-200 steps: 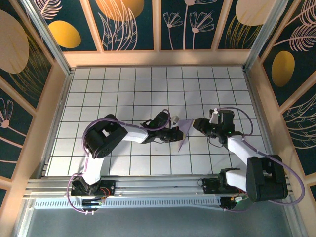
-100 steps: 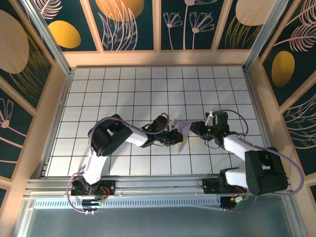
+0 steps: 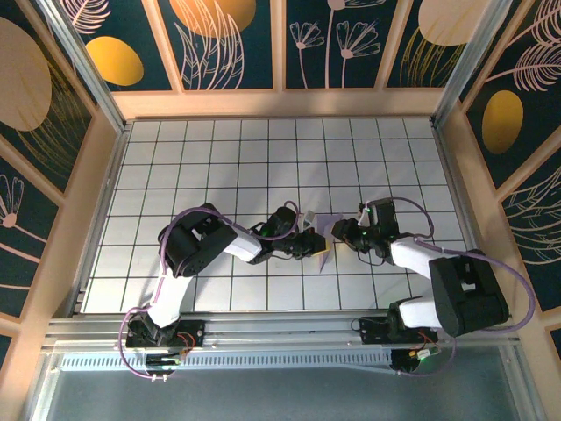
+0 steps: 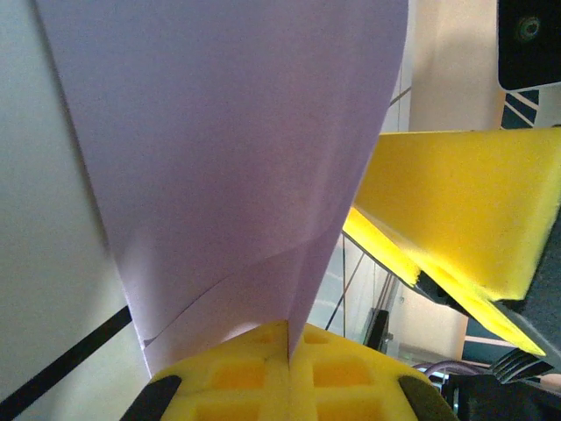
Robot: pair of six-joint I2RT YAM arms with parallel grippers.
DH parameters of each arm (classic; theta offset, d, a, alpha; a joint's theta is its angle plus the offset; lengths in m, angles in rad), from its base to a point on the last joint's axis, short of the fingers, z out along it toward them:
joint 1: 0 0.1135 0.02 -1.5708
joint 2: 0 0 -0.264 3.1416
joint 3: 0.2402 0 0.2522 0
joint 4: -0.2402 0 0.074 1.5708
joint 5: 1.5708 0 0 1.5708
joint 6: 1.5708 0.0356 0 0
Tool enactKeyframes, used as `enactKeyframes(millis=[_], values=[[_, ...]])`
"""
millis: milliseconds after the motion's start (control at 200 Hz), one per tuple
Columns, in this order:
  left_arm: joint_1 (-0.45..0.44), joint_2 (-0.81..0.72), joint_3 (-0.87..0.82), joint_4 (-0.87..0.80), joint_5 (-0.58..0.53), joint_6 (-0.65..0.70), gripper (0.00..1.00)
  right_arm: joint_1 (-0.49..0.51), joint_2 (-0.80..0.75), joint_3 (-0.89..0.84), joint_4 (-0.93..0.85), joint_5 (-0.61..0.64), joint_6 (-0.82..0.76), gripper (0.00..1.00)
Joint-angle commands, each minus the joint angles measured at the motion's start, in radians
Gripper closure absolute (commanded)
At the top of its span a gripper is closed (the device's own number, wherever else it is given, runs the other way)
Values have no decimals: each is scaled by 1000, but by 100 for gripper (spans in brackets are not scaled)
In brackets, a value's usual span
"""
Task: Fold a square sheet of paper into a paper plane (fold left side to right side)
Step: Fold the wing for the fifth time at the center of the table.
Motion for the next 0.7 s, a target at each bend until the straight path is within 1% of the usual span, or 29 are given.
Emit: enactKeyframes(millis=[0,260,696], values=[[7,24,-16,73,16,-23,96,15,19,22,40,23,16,65],[7,30,-20,104,16,-44,95,35,57,38,66,30,23,65],[7,36,-23,112,10,-56,90,45,100,47,60,48,15,65]])
